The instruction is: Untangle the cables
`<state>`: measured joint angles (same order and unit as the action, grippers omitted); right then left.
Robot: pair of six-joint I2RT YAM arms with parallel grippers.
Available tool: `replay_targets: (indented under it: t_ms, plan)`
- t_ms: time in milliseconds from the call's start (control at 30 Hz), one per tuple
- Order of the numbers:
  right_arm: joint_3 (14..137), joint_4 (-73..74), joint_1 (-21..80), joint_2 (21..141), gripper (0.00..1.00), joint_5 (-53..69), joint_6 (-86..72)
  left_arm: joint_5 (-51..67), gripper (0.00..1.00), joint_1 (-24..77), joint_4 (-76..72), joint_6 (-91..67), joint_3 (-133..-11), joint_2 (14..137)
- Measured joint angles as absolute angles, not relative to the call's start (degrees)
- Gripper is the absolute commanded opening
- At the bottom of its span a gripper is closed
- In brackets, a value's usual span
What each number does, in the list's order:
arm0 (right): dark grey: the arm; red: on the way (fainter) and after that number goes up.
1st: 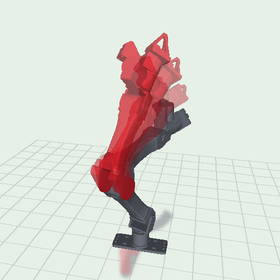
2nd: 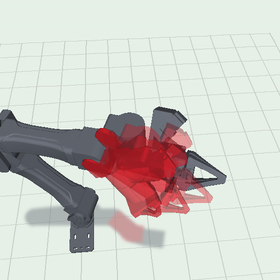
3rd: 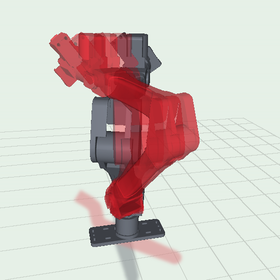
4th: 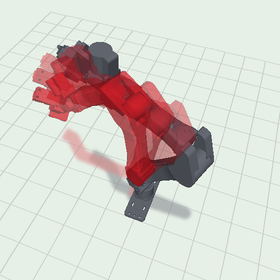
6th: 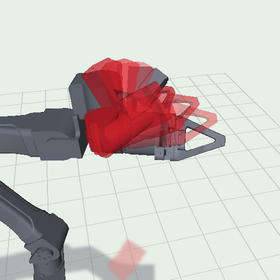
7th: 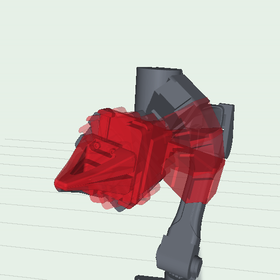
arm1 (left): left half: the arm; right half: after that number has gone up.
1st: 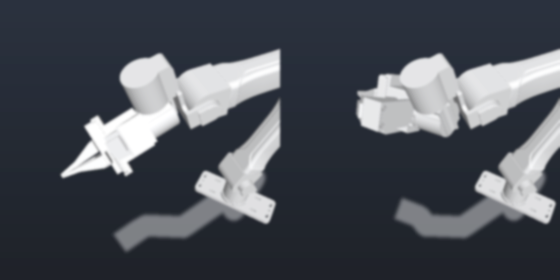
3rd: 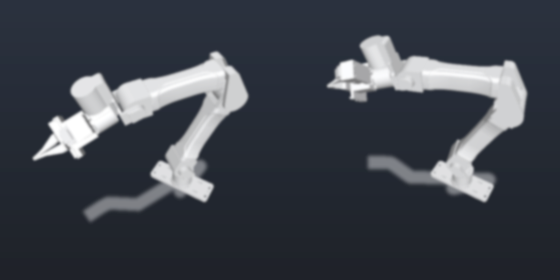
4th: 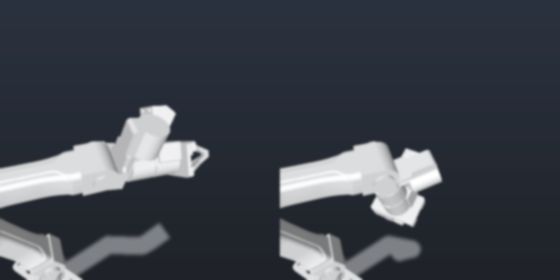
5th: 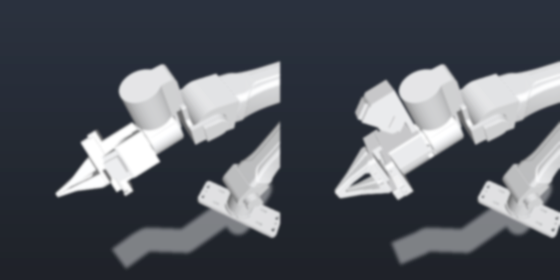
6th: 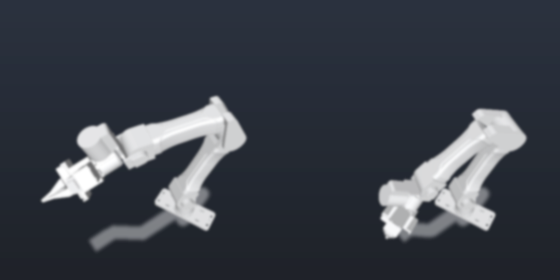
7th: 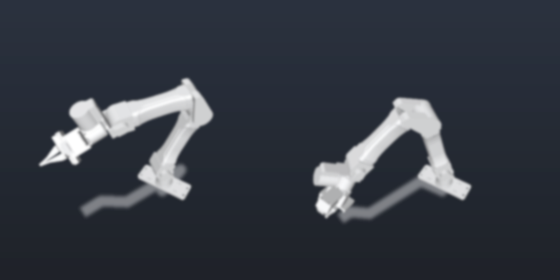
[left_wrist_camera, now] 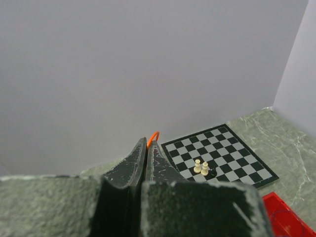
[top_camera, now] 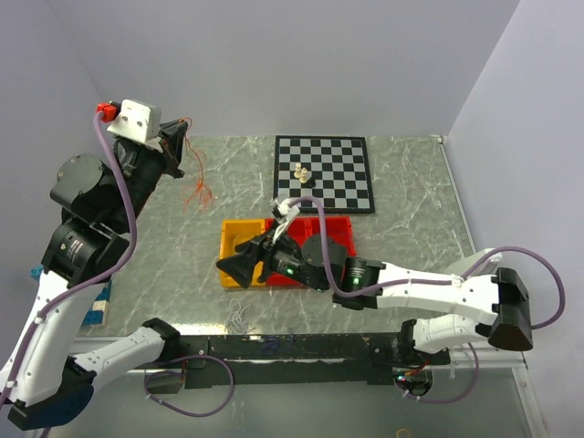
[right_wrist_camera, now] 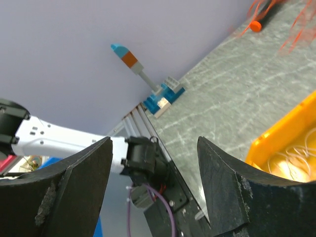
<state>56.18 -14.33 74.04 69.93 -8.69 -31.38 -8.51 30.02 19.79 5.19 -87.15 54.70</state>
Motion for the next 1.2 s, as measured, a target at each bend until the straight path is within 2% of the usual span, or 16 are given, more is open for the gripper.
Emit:
replay_targets:
  t_ms: [467, 800, 1200]
  plan:
    - [67.6, -16.6, 71.2, 87.7, 0.74, -7.6, -31.6, -11.8, 0.01, 30.0, 20.1, 1.9, -91.5, 58.6]
    - [69.5, -16.5, 69.6, 89.6, 0.74, -15.6, -32.6, -11.9, 0.01, 30.0, 20.9, -1.1, -92.9, 58.6]
    - [80.9, -16.5, 68.1, 99.5, 0.73, -19.2, -35.1, -11.9, 0.01, 30.4, 20.8, -1.3, -94.2, 58.8]
